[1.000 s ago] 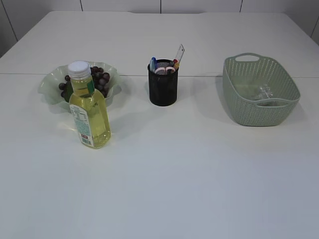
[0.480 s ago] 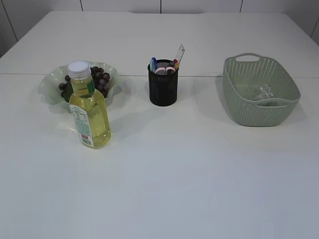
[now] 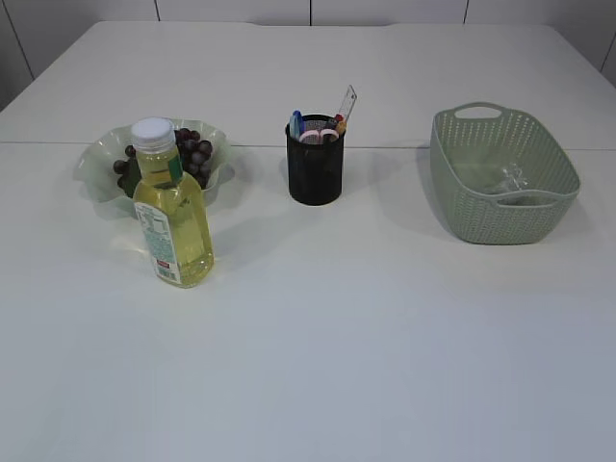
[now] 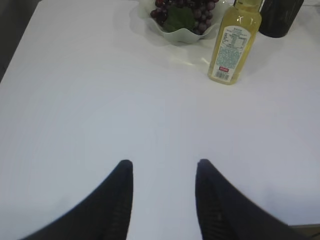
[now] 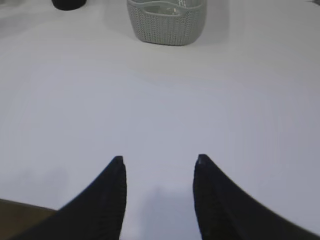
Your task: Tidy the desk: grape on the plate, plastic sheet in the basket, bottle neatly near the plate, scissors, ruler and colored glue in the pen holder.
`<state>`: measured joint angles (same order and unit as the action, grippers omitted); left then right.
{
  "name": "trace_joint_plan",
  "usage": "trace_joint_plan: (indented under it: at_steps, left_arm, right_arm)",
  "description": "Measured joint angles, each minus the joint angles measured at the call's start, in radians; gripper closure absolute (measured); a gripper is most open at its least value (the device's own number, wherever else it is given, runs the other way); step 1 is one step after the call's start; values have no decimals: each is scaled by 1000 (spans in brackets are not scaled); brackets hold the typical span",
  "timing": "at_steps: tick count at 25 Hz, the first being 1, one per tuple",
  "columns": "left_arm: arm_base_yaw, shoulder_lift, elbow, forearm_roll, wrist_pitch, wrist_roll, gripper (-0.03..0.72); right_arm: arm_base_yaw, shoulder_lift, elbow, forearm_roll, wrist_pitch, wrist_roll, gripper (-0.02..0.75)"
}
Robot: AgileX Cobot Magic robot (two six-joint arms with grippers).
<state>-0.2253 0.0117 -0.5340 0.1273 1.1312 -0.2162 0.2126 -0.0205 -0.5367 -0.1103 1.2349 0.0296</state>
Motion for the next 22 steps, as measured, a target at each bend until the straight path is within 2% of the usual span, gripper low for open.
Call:
trace_joint_plan:
  at_steps: [7, 22]
  left_arm:
    - [0, 0, 4, 0, -14, 0, 380]
    - [0, 0, 4, 0, -16, 0, 380]
  right_arm:
    - [0, 0, 34, -6, -71, 0, 384]
    - [0, 0, 35, -6, -76, 0, 384]
